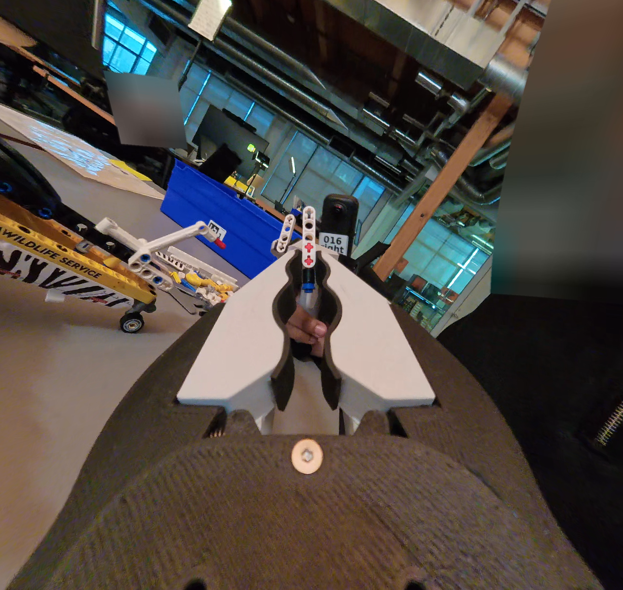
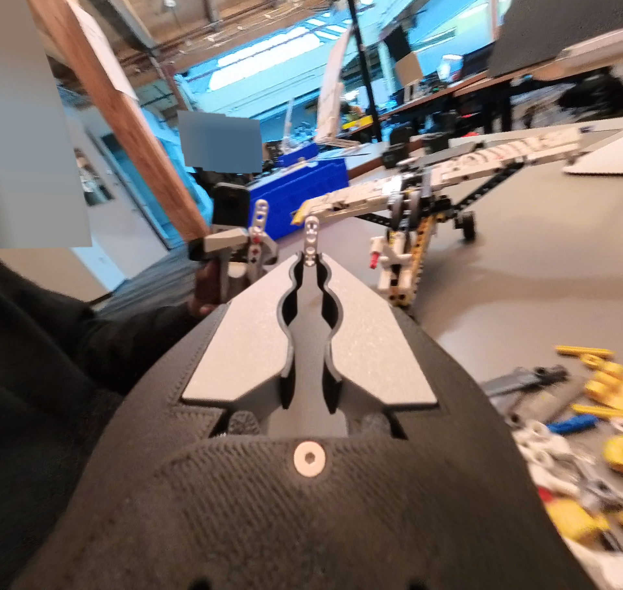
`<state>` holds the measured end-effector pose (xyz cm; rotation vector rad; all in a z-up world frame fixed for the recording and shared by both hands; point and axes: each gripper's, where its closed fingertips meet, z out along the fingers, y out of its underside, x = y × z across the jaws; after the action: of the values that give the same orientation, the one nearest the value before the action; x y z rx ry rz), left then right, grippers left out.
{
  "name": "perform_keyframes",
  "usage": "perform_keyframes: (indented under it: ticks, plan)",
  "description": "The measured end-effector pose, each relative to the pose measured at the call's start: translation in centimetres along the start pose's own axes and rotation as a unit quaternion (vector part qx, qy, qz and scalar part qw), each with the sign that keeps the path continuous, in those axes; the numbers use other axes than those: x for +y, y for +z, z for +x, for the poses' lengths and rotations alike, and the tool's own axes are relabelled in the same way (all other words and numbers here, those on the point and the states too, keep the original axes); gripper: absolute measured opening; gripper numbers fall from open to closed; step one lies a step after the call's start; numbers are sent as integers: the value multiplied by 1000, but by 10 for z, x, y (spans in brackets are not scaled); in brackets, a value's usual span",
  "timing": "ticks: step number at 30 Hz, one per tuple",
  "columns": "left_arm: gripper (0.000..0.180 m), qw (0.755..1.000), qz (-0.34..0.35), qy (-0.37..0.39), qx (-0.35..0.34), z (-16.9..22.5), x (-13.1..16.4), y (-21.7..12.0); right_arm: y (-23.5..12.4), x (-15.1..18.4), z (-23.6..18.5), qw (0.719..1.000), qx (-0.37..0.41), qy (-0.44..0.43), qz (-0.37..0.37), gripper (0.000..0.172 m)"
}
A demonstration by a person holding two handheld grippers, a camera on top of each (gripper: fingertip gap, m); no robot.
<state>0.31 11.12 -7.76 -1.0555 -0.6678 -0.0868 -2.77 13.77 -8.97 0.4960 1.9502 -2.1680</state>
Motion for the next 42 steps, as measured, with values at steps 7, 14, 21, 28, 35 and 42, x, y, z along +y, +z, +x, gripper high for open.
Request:
perform_keyframes:
  ticks: [7,14,21,28,35,42]
  plan:
    - [4,1000,0,-4,-2,-2,0,1,-57,20,91,950,248,-52,-181,5]
    - [3,1000,4,-16,-8,-6,-1,0,-77,43,117,924,301,-20,-234,19]
    - [3,1000,0,-18,-9,-7,0,1,-32,3,51,970,179,-107,-123,26]
    - [2,1000,-17,-20,7,-2,6,4,7,-11,-29,995,-70,62,33,28]
    - [3,998,-44,-28,21,3,14,8,14,2,-31,988,-105,107,32,21]
    - [3,996,-82,-35,20,5,26,12,17,9,-38,978,-147,148,13,5]
